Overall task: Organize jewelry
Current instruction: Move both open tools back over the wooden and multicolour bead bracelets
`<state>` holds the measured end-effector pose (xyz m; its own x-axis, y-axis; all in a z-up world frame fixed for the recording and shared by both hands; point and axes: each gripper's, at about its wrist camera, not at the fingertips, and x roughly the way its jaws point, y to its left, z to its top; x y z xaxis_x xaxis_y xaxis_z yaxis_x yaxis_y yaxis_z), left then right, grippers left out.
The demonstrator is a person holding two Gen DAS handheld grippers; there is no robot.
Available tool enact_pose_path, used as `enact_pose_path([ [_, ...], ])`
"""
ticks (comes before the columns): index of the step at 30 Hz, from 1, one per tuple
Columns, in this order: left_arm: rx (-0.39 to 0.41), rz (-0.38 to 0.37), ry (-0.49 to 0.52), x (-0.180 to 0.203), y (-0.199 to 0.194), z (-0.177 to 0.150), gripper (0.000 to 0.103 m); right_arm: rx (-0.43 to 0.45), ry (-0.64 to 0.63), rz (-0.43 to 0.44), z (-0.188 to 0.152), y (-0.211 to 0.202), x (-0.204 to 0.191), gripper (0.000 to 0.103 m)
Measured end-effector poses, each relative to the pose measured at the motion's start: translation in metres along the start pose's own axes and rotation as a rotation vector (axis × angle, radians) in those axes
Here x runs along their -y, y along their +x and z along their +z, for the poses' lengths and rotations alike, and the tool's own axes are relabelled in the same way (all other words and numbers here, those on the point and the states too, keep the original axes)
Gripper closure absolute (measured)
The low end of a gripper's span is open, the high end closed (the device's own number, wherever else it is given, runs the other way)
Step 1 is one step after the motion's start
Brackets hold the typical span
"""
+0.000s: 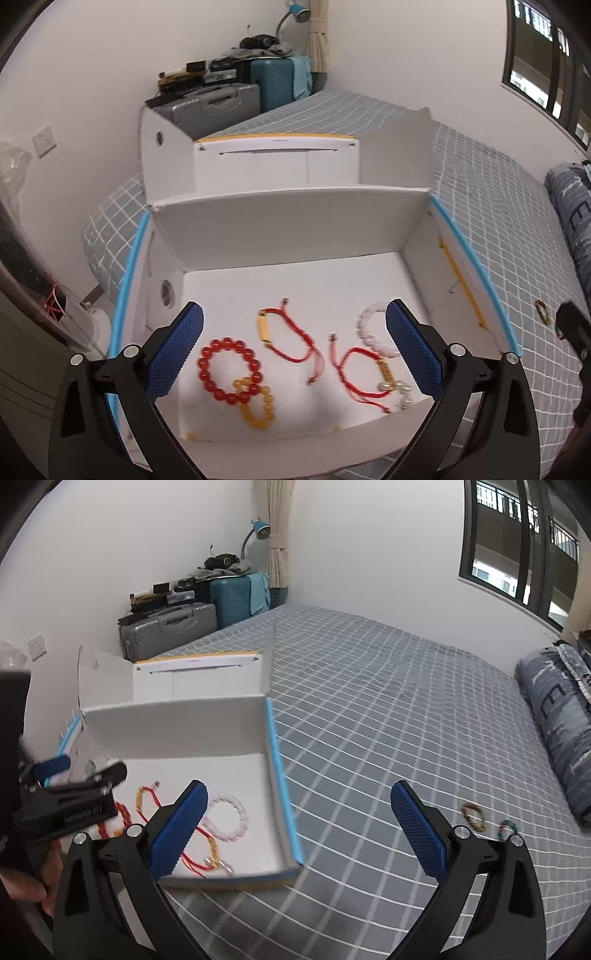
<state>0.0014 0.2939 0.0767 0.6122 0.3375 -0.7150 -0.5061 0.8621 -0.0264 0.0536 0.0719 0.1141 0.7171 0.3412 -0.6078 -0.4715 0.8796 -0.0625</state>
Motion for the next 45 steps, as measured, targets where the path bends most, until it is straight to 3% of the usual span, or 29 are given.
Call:
enact_pose_path([
  [13,-0.005,-0.134,0.159,0.114,-0.023,-0.015,0.006,-0.045,0.142,-0.110,-0.049,-0.030,0.097,0.008],
  [24,-0.021,-0.264,0.293,0.233,-0.014,-0.021,0.006,-0.086,0.277,-0.252,-0.072,-0.024,0.214,0.008],
  [31,-0.061,-0.324,0.368,0.314,0.019,-0.025,0.006,-0.111,0.322,-0.311,-0.076,-0.001,0.269,0.008],
  [38,-0.115,-0.328,0.439,0.377,0.069,-0.024,0.006,-0.152,0.381,-0.366,-0.090,0.042,0.325,0.008],
  [45,-0.162,-0.335,0.477,0.430,0.118,-0.031,0.006,-0.238,0.456,-0.362,-0.114,0.092,0.377,0.008],
])
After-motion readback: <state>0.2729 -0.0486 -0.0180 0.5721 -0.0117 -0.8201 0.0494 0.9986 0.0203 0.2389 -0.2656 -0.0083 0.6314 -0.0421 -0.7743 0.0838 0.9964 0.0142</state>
